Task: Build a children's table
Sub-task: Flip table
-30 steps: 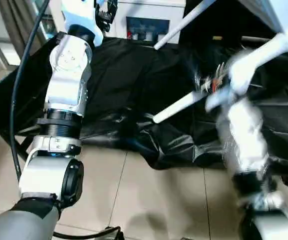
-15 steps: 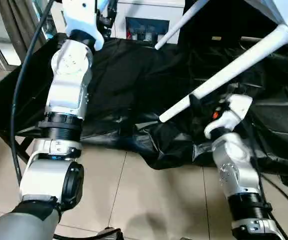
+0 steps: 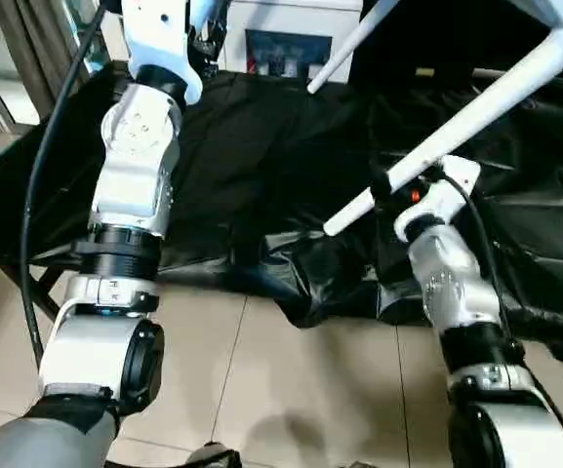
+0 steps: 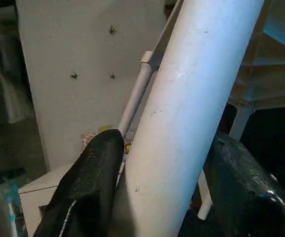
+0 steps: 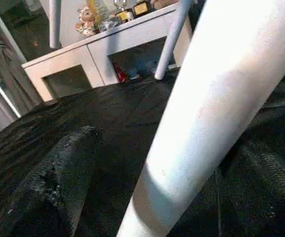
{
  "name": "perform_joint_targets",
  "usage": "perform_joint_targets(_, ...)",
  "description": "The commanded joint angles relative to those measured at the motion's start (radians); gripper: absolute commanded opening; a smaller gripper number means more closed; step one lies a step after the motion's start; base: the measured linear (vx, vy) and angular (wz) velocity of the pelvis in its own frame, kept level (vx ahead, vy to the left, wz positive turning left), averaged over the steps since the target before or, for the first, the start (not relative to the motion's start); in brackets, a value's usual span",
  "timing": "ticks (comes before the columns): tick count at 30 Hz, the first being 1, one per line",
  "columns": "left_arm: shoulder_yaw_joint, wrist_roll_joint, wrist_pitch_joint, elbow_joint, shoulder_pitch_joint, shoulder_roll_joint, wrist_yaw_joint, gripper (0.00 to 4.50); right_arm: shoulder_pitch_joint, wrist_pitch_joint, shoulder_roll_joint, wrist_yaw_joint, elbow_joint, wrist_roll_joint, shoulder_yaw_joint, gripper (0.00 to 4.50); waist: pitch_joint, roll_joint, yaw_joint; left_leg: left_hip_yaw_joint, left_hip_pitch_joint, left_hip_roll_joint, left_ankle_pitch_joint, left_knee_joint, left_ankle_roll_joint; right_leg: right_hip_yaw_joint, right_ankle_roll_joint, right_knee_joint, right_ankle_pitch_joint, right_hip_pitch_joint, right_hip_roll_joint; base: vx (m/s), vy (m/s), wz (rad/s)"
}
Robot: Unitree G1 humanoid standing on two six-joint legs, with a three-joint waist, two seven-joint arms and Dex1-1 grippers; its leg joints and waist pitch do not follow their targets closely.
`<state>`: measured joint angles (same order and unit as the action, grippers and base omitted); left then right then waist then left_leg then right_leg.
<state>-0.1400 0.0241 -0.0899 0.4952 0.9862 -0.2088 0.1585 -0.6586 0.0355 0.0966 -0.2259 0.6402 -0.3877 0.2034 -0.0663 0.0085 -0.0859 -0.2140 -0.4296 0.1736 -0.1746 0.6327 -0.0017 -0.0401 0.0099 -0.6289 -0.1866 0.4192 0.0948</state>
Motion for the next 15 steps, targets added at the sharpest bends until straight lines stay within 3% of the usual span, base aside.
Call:
perform_joint_targets(1,-0.020,-0.048,0.005,-0.025,-0.006,0.014,-0.021,2.37,-0.024,-0.015,0.003,-0.054,0.018,-0.006,-0.006,3.56,0.088,-0.018,0.007,0.026,0.043,0.050,-0.090,-0.076,0.056,0.029,-0.224,0.058,-0.054,-0.042,0.049,0.000,0.000,0.00)
perform_joint_targets(7,-0.019,-0.048,0.001,-0.026,-0.030,0.013,-0.015,2.31,-0.061,-0.050,0.016,-0.107,0.088,-0.013,0.014,3.01,0.081,-0.015,0.012,0.027,0.048,0.053,-0.142,-0.081,0.039,0.030,-0.224,0.067,-0.125,-0.038,0.050,0.000,0.000,0.00)
perform_joint_targets(15,-0.002,-0.064,-0.013,-0.029,-0.093,0.028,0.033,2.22,-0.103,-0.081,0.057,-0.130,0.145,-0.011,0.050,2.34,0.083,-0.016,0.010,0.025,0.048,0.052,-0.127,-0.079,0.042,0.029,-0.236,0.063,-0.089,-0.039,0.050,0.000,0.000,0.00)
